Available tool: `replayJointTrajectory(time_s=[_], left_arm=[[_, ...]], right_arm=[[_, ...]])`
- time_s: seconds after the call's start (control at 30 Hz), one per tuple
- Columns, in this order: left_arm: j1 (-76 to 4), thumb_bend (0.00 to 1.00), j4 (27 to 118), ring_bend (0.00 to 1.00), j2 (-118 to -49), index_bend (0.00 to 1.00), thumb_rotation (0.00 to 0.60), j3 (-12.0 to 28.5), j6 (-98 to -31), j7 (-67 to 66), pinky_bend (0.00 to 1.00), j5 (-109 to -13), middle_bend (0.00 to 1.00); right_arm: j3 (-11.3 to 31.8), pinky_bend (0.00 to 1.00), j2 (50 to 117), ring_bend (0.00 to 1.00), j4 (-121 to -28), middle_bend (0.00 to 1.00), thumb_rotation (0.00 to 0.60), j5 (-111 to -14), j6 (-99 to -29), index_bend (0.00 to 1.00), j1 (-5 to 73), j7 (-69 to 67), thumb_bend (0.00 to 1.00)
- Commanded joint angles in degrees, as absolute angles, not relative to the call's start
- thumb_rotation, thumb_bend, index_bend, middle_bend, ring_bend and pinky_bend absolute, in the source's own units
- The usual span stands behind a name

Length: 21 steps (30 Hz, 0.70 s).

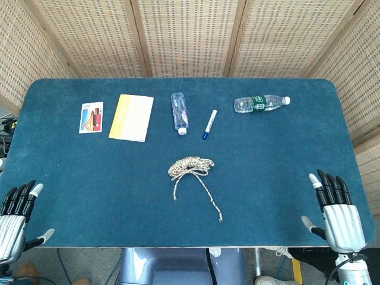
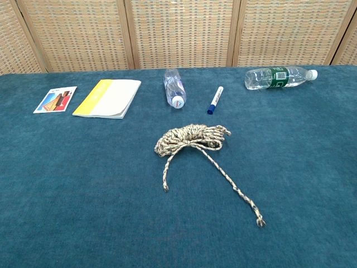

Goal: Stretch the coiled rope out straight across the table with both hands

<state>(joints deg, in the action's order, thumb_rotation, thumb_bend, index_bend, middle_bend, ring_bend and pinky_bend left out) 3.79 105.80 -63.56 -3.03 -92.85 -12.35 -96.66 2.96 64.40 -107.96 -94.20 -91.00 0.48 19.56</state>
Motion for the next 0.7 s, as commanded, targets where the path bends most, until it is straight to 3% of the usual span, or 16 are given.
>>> replayJointTrajectory(time_s=[0.03,0.27,0.4,0.7], left_arm=[[3.78,0.0,105.83,0.0,-63.56,0.0,0.6,-3.02,-92.83,-12.34,0.0,-96.67,0.0],[3.51,0.0,105.87,0.0,-63.98,0.0,0.6,-2.93,-92.41,-13.1,0.0,-96.9,0.0],[3.03,0.0,106.06,0.0,-64.39,0.0,0.6,-2.68,-91.32,-14.04,0.0,-96.19,0.0],[2.38,0.0,106.66,0.0,-64.79,0.0,0.6,-1.51,-90.11,-15.14,0.0,-93.34,0.0]], right_arm=[[2.91,0.0,64.47,0.0,-107.94,0.0,0.6,-94.29,-90.86,0.0,0.57,19.71,0.0],[2.49,0.0,65.01,0.0,-107.7,0.0,0.6,-94.63,-88.75,0.0,1.59,20.91,0.0],[1.93,0.0,64.76,0.0,-106.44,0.0,0.6,-97.7,-83.5,0.0,5.14,22.03,0.0],[1.93,0.0,63.66,0.0,-104.32,0.0,0.6,-102.54,-62.46,0.17,19.83,21.06,0.04]])
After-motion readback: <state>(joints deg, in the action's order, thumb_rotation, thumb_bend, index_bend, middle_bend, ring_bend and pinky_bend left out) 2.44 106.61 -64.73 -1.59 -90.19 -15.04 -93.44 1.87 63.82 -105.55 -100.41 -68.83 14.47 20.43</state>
